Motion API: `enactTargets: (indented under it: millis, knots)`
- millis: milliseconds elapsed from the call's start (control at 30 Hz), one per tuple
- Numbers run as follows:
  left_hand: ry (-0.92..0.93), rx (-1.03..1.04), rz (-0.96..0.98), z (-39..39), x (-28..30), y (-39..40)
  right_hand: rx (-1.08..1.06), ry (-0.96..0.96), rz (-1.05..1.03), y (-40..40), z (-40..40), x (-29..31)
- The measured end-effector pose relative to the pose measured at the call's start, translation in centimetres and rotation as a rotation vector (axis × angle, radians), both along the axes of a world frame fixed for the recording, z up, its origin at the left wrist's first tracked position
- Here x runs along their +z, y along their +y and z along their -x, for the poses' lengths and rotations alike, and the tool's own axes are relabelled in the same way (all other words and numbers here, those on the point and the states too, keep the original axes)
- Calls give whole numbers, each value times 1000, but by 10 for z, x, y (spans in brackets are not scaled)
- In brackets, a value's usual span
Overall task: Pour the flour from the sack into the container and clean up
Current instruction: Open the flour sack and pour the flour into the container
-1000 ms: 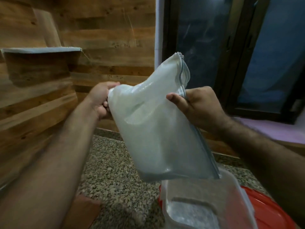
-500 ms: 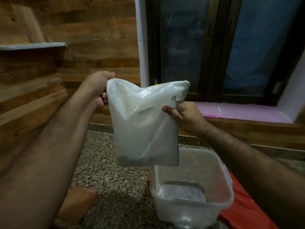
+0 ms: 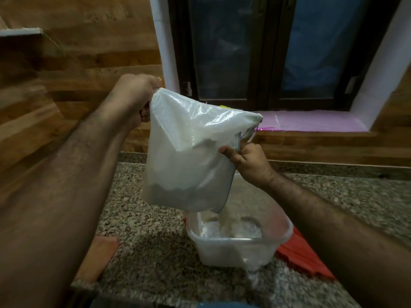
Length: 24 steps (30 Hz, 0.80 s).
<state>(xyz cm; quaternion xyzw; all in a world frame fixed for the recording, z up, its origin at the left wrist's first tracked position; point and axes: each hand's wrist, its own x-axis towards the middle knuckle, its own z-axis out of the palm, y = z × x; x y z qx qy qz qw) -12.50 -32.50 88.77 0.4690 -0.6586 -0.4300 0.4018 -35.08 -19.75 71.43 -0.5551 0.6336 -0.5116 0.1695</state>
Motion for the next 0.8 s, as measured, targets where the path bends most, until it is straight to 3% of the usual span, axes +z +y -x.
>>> enactTargets:
  millis: [200,433,633,800]
  knots:
    - [-99,2,19,23,-2,2,-40,-86,-18,12,10,-21]
    - [-196,-16,81,45,-12,0,26,-338,-86,26,16,-45]
    - [-289,-16,120,56,-8,-1,-109,-240,-322,45,49,-36]
    - [-360,-29,168,68,-14,1,-343,-156,-258,61,84,-6]
